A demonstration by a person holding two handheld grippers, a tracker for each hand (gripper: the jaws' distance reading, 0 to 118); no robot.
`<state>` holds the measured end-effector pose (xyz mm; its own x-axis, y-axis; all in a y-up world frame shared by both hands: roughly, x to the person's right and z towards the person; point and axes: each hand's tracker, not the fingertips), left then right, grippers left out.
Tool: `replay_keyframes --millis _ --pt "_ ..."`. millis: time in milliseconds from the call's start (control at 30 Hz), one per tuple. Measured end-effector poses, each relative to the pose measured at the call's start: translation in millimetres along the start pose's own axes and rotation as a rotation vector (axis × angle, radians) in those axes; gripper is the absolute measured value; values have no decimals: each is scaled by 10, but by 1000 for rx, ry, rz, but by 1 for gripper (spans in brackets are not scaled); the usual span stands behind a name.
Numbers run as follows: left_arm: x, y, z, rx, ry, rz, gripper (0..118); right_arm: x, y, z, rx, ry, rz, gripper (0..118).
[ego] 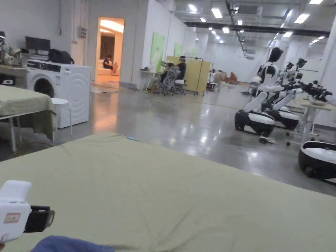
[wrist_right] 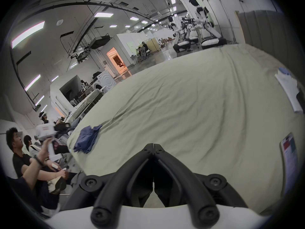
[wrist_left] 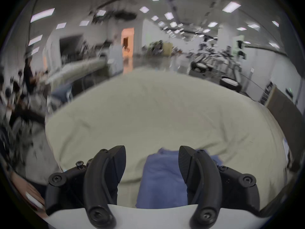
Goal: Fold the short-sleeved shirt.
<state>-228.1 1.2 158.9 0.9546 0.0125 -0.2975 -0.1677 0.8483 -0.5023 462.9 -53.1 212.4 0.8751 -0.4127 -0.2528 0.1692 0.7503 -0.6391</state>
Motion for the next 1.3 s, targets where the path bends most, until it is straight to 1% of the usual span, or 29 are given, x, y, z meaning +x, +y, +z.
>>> replay_keyframes --millis 67,100,133,200,233,267,300,333,367,400,433,467,500,533,567,600,633,667,700,733,767,800,833,900,1000,1133,1233,1300 --pt "325 128 362 113 -96 -65 67 21 72 6 75 -67 21 0" --pt "535 183 559 184 -148 -115 67 23 125 18 99 -75 23 0" --pt "795 221 856 277 -161 -161 67 11 192 29 133 -72 39 0" --pt "1245 284 1263 475 -137 -229 67 -96 366 57 248 -122 120 0" --pt "1451 290 1398 535 -152 -238 67 -174 434 87 315 -152 159 0" --pt "1694 277 1568 587 -182 -227 67 -256 500 124 386 -162 185 0" --pt "1921 252 1677 630 -219 -220 67 -320 555 162 440 -158 190 0" --pt "2125 202 1762 652 -248 -204 64 -375 590 211 485 -151 200 0" --pt "2325 142 1847 676 -270 -190 56 -497 605 305 513 -152 213 0" --pt "2421 109 1850 710 -289 -196 39 -578 610 389 522 -162 225 0" --pt "2580 60 1924 729 -277 -218 4 -642 602 470 510 -169 224 0" --pt "2722 9 1990 733 -221 -231 4 -715 580 569 501 -187 231 0" --pt "2861 -51 2047 744 -125 -229 4 -771 548 675 502 -193 258 0" --pt "2966 -109 2052 742 -118 -280 3 -789 495 742 518 -181 289 0" --pt "3018 -131 2043 688 -151 -273 3 -796 441 793 519 -167 292 0" --pt "3039 -199 2033 670 -211 -205 3 -789 390 825 506 -153 290 0" --pt "3055 -275 2011 655 -307 -184 3 -741 359 810 501 -149 285 0" --pt "3093 -322 1987 620 -326 -170 3 -712 313 786 500 -143 279 0" --pt "3100 -399 1949 588 -290 -175 3 -679 269 755 489 -132 288 0" --pt "3102 -462 1885 563 -369 -189 3 -667 239 728 461 -136 289 0" --pt "3104 -519 1845 546 -382 -185 3 -646 220 688 427 -158 287 0" --pt "3165 -555 1844 539 -370 -197 3 -635 195 661 411 -173 292 0" --pt "3163 -586 1835 526 -393 -215 3 -623 169 656 407 -174 301 0" --pt "3155 -595 1841 534 -356 -245 3 -609 152 664 398 -178 313 0" --pt "3158 -554 1867 539 -346 -239 3 -603 166 665 390 -190 318 0" --pt "3138 -511 1867 532 -341 -228 3 -597 183 692 415 -219 332 0" --pt "3138 -511 1905 537 -347 -224 3 -601 171 709 459 -245 322 0" --pt "3115 -493 1889 532 -357 -215 3 -624 163 706 496 -298 320 0"
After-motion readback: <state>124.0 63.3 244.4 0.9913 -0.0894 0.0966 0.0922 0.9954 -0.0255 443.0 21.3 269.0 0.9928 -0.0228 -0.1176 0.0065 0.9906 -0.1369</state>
